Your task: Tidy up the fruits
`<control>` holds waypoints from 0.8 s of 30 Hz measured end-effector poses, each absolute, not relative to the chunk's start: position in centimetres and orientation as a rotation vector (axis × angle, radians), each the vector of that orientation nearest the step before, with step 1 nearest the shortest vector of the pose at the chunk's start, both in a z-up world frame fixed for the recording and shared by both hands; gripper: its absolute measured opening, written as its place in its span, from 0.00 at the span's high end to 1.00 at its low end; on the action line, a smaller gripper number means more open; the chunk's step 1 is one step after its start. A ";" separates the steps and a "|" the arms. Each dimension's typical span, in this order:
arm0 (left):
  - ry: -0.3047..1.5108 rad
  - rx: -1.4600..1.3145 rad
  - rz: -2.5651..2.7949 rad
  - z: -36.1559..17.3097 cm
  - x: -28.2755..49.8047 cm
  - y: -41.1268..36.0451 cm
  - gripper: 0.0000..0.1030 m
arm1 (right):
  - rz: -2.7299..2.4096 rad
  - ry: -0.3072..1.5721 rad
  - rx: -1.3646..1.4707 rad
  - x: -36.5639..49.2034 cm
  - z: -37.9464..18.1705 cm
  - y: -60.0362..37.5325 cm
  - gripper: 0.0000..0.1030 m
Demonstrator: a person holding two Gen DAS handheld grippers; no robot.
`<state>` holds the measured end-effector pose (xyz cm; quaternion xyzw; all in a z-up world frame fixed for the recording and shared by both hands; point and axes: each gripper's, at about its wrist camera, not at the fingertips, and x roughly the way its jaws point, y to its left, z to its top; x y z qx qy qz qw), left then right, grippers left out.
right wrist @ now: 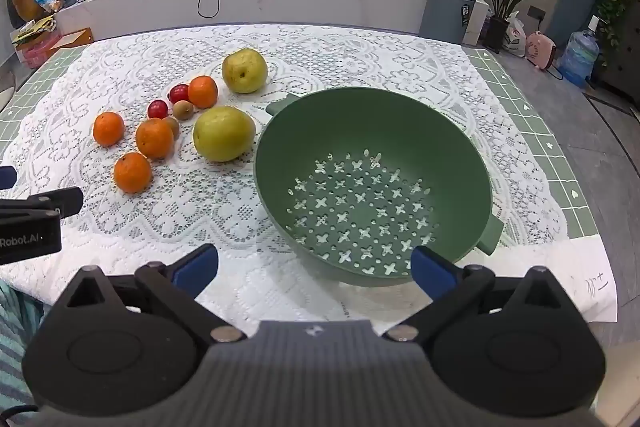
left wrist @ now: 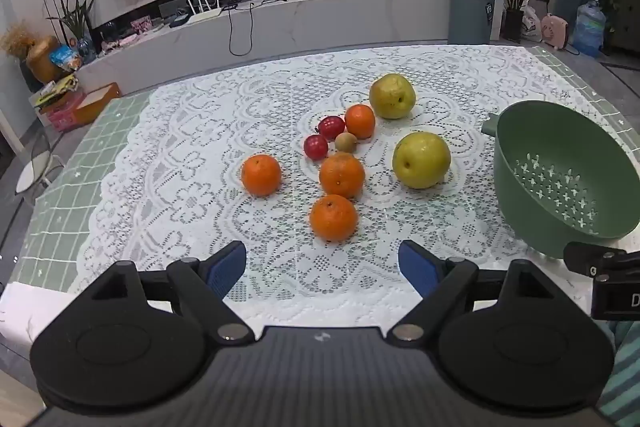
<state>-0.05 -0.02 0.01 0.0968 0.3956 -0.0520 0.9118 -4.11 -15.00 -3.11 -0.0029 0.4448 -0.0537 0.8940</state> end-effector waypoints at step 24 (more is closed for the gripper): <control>0.889 0.138 -0.144 -0.2 0.5 0.3 0.12 | -0.122 0.915 0.018 -4.1 -3.1 -15.3 0.04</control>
